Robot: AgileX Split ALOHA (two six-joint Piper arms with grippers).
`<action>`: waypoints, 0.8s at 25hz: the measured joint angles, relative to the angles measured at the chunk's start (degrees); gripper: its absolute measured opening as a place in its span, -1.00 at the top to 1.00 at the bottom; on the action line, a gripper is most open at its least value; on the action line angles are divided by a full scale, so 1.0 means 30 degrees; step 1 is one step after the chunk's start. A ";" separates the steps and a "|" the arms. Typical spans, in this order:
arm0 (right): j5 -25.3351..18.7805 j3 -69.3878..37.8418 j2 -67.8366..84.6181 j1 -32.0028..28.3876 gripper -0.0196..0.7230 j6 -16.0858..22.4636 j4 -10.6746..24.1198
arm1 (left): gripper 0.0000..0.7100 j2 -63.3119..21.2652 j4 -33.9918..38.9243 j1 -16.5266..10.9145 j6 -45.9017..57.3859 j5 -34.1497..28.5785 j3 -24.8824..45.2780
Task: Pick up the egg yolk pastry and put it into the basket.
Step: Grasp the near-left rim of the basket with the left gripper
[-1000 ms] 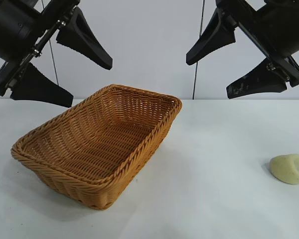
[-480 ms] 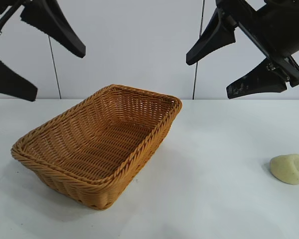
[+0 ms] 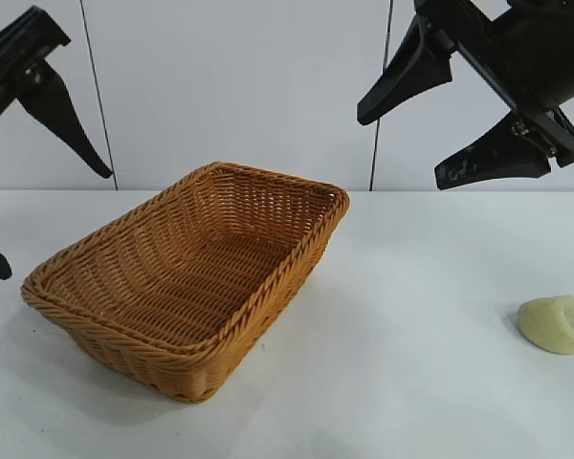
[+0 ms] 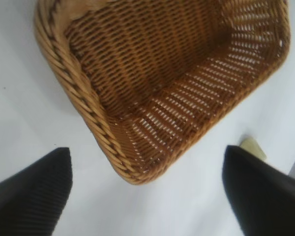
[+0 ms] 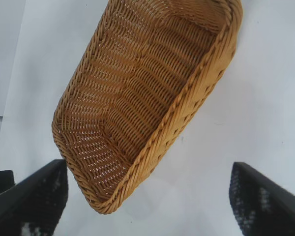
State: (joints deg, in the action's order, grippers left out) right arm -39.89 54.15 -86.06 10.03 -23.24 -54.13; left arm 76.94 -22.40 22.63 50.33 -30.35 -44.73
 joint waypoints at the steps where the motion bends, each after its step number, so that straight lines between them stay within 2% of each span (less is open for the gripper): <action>1: 0.0000 0.0000 0.0000 0.0000 -0.77 0.0000 0.0000 | -0.70 0.0363 0.0046 0.0000 0.0454 0.0096 0.0000; 8: 0.0000 0.0000 0.0000 0.0000 -0.77 0.0000 0.0000 | -0.70 0.3340 0.0132 0.0104 0.2544 0.0688 0.0000; 13: 0.0000 0.0000 0.0000 0.0000 -0.77 0.0000 0.0000 | -0.68 0.5119 0.0536 0.1618 0.5206 0.1941 0.0000; 16: 0.0000 0.0000 0.0000 0.0000 -0.77 0.0000 0.0000 | -0.64 0.6208 0.2026 0.2399 0.7783 0.2661 0.0000; 20: 0.0000 0.0000 0.0000 0.0000 -0.77 0.0000 0.0000 | -0.62 0.6907 0.4625 0.2507 1.0387 0.3069 0.0015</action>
State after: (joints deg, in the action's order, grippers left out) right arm -39.89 54.15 -86.06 10.03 -23.24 -54.13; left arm 97.66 -8.53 30.15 81.49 -21.14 -44.68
